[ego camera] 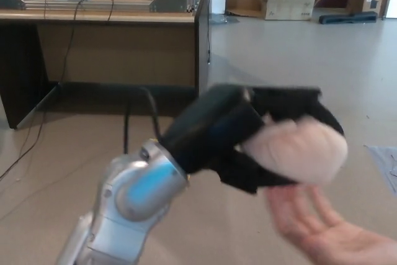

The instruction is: The robot extends its left hand to pick up an emotional support dumpling from the palm of a person and brings its hand down by its side. Then it extends its arm again to hand the dumpling back to the person.

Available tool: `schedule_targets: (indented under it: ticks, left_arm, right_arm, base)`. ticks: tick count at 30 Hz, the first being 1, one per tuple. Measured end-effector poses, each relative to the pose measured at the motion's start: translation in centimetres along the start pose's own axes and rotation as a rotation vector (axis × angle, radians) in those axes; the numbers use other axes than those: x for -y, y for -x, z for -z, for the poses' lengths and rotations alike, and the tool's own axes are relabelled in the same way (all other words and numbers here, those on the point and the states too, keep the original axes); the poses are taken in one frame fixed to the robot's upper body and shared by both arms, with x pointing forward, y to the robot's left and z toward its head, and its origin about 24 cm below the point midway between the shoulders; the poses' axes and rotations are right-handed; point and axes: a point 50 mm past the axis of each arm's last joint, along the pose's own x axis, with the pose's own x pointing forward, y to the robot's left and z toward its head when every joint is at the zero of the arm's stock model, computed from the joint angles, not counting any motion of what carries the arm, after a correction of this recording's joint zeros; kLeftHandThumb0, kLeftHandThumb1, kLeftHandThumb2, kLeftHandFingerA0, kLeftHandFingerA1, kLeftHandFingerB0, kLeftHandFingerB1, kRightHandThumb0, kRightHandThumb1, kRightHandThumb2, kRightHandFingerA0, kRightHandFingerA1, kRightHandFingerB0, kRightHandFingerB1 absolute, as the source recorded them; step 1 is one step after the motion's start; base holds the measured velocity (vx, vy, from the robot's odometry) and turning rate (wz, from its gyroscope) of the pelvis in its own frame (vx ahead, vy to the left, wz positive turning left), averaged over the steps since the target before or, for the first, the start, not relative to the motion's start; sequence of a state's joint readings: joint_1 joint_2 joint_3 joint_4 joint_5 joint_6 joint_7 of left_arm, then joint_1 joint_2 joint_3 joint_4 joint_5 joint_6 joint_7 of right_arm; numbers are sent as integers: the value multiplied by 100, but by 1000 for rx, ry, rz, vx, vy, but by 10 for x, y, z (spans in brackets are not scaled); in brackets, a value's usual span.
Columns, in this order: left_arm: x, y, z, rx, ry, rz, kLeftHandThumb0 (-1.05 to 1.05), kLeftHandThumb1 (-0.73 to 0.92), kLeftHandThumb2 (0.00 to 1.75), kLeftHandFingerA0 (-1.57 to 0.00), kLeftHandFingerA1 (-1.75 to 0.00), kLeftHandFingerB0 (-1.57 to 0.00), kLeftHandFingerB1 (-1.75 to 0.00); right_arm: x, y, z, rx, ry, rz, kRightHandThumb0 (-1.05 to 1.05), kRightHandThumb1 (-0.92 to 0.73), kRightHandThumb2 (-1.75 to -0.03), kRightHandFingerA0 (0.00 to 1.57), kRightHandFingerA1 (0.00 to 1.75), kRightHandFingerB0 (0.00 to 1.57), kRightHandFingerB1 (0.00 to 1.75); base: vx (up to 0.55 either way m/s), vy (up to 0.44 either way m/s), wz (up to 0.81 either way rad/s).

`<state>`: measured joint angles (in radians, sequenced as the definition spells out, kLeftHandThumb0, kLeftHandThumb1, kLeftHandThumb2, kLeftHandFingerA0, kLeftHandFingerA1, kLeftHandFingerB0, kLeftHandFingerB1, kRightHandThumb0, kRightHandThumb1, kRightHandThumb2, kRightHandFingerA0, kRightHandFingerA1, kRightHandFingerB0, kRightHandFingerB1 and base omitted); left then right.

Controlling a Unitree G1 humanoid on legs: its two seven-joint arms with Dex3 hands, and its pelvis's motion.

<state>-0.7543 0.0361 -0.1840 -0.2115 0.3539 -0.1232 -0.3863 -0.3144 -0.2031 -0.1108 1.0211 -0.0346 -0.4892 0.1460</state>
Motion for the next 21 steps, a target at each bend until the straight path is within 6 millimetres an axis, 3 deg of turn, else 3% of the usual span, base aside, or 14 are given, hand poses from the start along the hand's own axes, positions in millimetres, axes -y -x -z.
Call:
schedule_targets:
  ticks: [2, 5, 8, 9, 10, 14, 18, 19, 21]
  left_arm:
    - [-2, 0, 1, -5, 10, -14, -15, 78, 63, -108, -130, -91, -85]
    - [-24, 4, 6, -37, 86, -130, -16, 75, 63, -102, -130, -94, -72]
    - [-42, 10, 11, -63, 138, -214, -16, 78, 64, -100, -129, -93, -77]
    - [-48, 12, 13, -71, 154, -240, -14, 78, 64, -94, -121, -90, -77]
    - [-52, 14, 14, -77, 165, -257, -16, 79, 64, -84, -129, -83, -80]
    - [-70, 25, 21, -106, 227, -343, -25, 76, 64, -94, -130, -79, -78]
    - [-85, 39, 30, -135, 293, -425, -29, 80, 64, -105, -133, -76, -91]
    - [-88, 42, 32, -141, 309, -443, -37, 65, 98, -108, -120, -80, -87]
    - [-93, 49, 36, -154, 337, -475, -37, 65, 98, -108, -120, -80, -87]
  right_arm:
    - [0, 0, 0, 0, -1, -1, -62, -49, -84, 60, 58, 37, 46]
    - [-1, 0, 0, 0, -3, -7, -60, -50, -83, 60, 57, 37, 46]
    - [-1, 0, 0, 0, -4, -10, -59, -49, -83, 59, 57, 36, 46]
    - [-2, 0, 0, 0, -4, -11, -60, -49, -83, 61, 58, 37, 47]
    - [-2, 0, 0, 0, -4, -11, -59, -49, -83, 61, 58, 37, 47]
    - [-2, 0, 0, 0, -4, -13, -62, -49, -84, 62, 57, 37, 47]
    - [-2, 0, 0, 0, -4, -14, -59, -49, -83, 63, 58, 37, 47]
    - [-2, 0, 0, 0, -4, -15, -59, -49, -83, 63, 58, 37, 47]
    - [-2, 0, 0, 0, -4, -16, -59, -49, -83, 63, 58, 37, 47]
  base:
    - [0, 0, 0]
    - [0, 0, 0]
    - [0, 0, 0]
    - [0, 0, 0]
    - [0, 0, 0]
    - [0, 0, 0]
    - [0, 0, 0]
    - [0, 0, 0]
    - [0, 0, 0]
